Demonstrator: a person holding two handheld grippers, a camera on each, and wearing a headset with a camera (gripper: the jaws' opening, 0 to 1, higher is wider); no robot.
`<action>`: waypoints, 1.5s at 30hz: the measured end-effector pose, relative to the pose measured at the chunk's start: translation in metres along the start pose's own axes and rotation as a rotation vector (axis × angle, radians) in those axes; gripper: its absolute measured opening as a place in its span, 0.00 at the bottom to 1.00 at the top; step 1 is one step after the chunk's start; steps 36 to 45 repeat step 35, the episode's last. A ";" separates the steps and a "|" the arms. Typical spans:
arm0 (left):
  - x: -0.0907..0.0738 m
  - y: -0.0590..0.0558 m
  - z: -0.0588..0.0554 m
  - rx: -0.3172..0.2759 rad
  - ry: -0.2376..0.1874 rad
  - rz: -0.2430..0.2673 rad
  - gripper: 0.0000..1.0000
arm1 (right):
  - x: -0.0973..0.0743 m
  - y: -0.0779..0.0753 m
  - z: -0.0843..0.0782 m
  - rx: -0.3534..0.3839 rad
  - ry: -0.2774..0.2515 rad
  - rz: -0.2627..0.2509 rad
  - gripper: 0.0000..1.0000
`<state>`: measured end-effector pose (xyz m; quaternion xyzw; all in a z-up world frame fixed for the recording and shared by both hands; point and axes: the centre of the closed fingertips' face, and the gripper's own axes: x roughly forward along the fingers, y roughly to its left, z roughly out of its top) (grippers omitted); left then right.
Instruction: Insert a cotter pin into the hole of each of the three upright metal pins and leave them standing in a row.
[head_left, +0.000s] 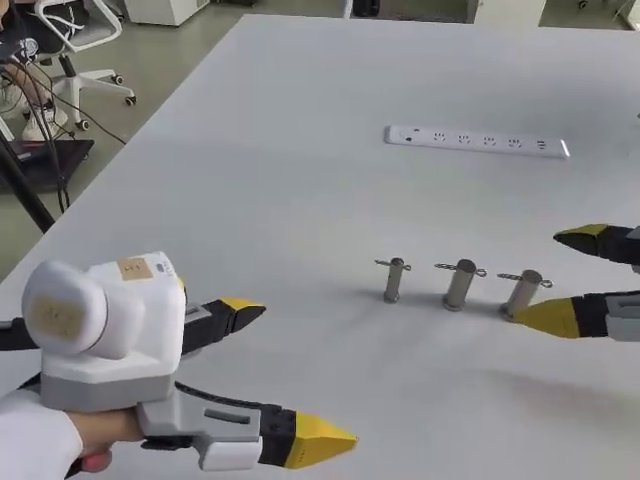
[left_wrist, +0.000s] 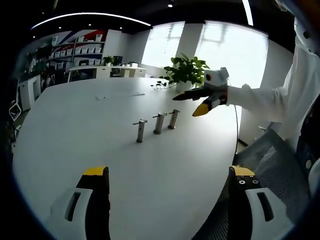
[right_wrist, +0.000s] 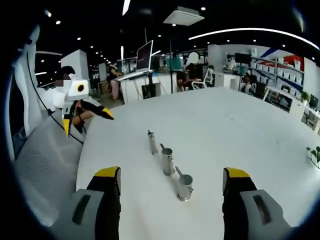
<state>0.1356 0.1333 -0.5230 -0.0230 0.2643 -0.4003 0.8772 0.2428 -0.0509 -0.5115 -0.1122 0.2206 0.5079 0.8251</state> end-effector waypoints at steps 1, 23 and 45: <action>-0.001 0.000 0.001 -0.001 -0.008 0.005 0.99 | -0.003 0.002 0.001 0.017 -0.012 -0.016 0.86; -0.007 -0.004 -0.013 -0.074 0.005 0.050 0.99 | -0.046 0.063 -0.023 0.252 -0.030 -0.136 0.98; -0.011 -0.006 -0.011 -0.122 0.015 0.065 0.99 | -0.057 0.063 -0.029 0.314 -0.028 -0.193 0.98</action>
